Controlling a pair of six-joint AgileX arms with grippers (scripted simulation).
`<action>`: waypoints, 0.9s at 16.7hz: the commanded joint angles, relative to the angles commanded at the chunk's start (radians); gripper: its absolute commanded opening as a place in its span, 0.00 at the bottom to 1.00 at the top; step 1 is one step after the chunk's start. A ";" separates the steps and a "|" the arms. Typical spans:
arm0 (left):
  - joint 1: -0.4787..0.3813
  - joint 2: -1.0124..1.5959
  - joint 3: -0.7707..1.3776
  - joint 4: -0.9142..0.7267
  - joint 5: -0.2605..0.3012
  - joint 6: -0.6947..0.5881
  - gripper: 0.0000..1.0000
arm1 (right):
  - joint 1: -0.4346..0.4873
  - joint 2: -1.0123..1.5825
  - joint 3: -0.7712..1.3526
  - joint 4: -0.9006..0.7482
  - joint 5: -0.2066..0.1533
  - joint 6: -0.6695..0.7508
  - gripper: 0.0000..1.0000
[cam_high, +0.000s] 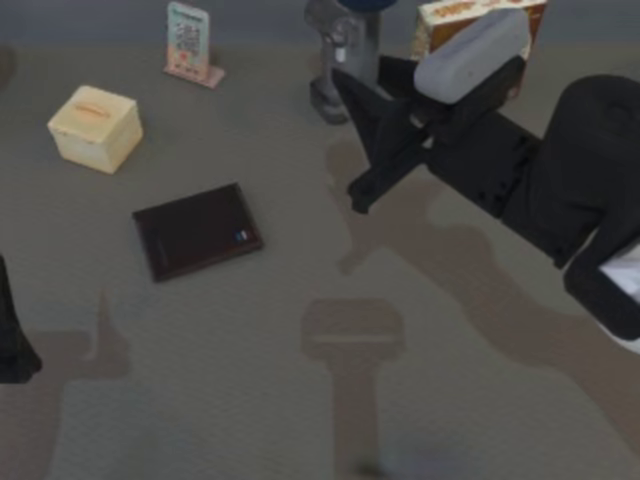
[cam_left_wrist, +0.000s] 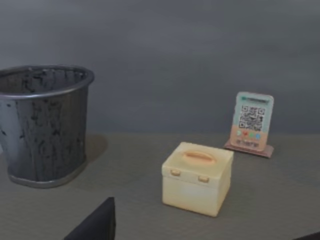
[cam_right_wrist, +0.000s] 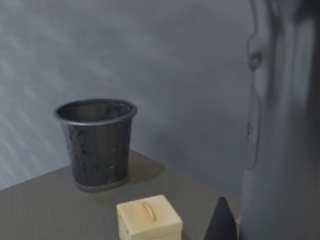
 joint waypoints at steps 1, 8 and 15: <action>0.000 0.000 0.000 0.000 0.000 0.000 1.00 | 0.001 -0.001 -0.001 0.000 0.001 -0.001 0.00; -0.034 0.067 0.051 0.035 0.035 0.001 1.00 | 0.001 -0.001 -0.001 0.000 0.001 -0.001 0.00; -0.215 0.554 0.320 0.217 0.217 0.008 1.00 | 0.001 -0.001 -0.001 0.000 0.001 -0.001 0.00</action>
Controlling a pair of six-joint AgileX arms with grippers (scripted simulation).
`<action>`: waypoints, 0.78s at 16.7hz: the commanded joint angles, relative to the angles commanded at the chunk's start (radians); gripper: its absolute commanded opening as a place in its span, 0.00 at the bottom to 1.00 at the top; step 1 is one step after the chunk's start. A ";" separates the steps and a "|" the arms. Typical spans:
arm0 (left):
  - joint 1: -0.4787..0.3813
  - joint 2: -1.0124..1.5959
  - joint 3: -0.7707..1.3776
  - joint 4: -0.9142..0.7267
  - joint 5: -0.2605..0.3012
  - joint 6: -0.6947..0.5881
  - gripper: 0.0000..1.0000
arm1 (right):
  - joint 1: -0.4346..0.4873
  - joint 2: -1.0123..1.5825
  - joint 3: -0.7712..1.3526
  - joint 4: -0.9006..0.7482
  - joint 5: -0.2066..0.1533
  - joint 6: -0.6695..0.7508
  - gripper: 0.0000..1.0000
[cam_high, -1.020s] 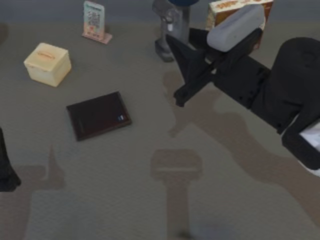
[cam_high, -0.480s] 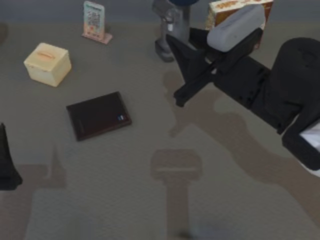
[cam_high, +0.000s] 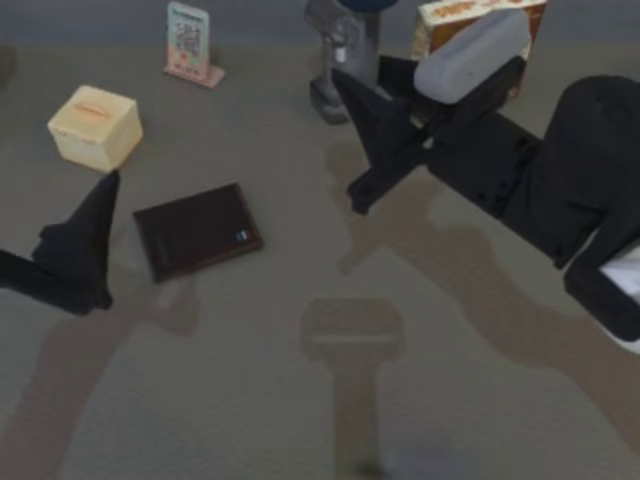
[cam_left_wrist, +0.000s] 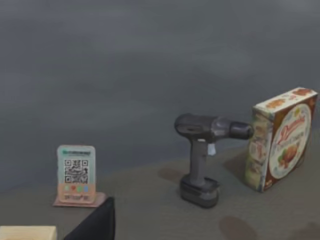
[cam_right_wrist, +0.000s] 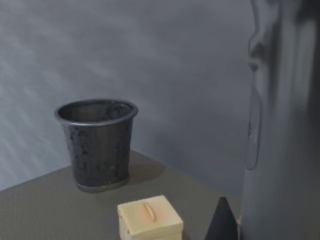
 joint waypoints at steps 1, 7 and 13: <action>-0.029 0.082 0.042 0.028 0.030 0.001 1.00 | 0.000 0.000 0.000 0.000 0.000 0.000 0.00; -0.180 0.470 0.263 0.177 0.183 0.004 1.00 | 0.000 0.000 0.000 0.000 0.000 0.000 0.00; -0.234 0.597 0.347 0.236 0.237 0.008 1.00 | 0.000 0.000 0.000 0.000 0.000 0.000 0.00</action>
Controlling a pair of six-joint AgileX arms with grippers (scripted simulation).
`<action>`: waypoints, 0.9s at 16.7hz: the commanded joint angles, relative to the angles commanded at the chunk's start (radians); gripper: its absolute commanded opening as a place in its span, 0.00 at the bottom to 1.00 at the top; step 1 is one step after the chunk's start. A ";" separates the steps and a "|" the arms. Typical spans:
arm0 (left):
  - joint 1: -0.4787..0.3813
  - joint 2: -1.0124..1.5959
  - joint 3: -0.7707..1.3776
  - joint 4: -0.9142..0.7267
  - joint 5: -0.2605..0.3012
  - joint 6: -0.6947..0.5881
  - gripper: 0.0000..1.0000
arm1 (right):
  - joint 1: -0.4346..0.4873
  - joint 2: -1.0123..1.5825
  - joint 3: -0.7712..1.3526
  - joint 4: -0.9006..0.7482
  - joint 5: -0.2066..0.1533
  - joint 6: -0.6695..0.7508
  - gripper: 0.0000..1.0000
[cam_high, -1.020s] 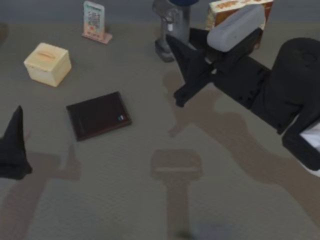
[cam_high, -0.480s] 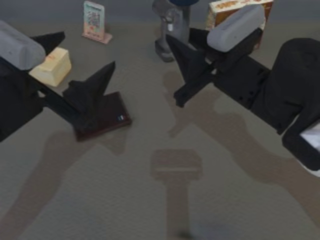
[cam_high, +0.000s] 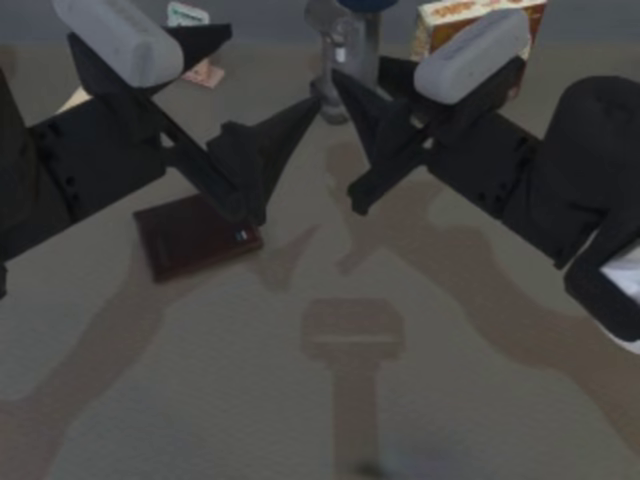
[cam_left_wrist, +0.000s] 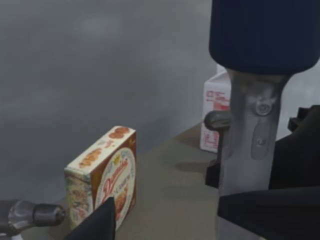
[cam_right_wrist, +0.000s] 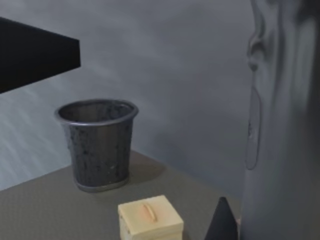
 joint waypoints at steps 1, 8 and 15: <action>0.000 0.000 0.000 0.000 0.000 0.000 1.00 | 0.000 0.000 0.000 0.000 0.000 0.000 0.00; -0.041 0.116 0.089 0.033 -0.039 -0.001 1.00 | 0.000 0.000 0.000 0.000 0.000 0.000 0.00; -0.136 0.390 0.287 0.106 -0.130 -0.003 1.00 | 0.000 0.000 0.000 0.000 0.000 0.000 0.00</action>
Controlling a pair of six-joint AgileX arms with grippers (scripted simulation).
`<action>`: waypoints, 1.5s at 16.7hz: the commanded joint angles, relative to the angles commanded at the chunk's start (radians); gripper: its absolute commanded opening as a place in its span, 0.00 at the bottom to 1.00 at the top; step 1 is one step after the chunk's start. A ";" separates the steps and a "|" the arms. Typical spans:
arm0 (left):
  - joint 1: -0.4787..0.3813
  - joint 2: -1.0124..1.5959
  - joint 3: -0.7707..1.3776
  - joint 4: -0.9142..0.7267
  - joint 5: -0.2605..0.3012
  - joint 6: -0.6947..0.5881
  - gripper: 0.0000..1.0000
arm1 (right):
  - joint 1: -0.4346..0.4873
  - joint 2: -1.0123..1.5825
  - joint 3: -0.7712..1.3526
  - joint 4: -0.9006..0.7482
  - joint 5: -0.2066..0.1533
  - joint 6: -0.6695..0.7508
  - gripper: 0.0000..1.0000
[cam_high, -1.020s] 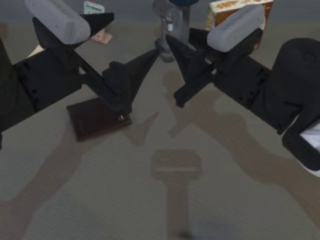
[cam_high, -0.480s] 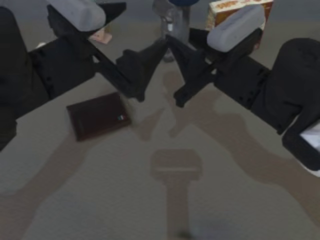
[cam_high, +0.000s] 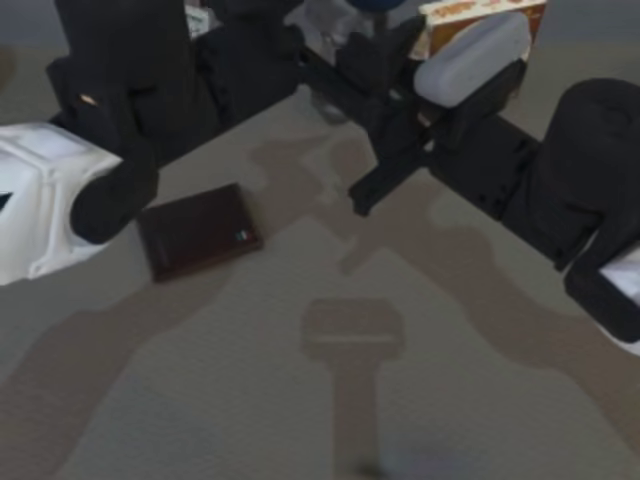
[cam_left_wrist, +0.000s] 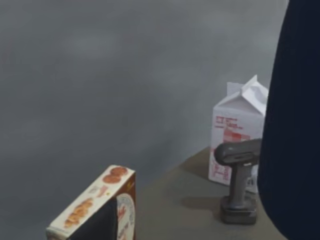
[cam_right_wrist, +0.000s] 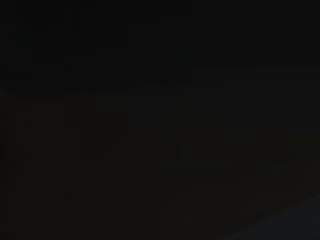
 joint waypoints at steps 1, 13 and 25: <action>-0.002 0.003 0.003 0.001 -0.002 0.000 1.00 | 0.000 0.000 0.000 0.000 0.000 0.000 0.00; -0.002 0.003 0.003 0.001 -0.002 0.000 0.32 | 0.000 0.000 0.000 0.000 0.000 0.000 0.00; -0.002 0.003 0.003 0.001 -0.002 0.000 0.00 | 0.000 0.000 0.000 0.000 0.000 0.000 0.00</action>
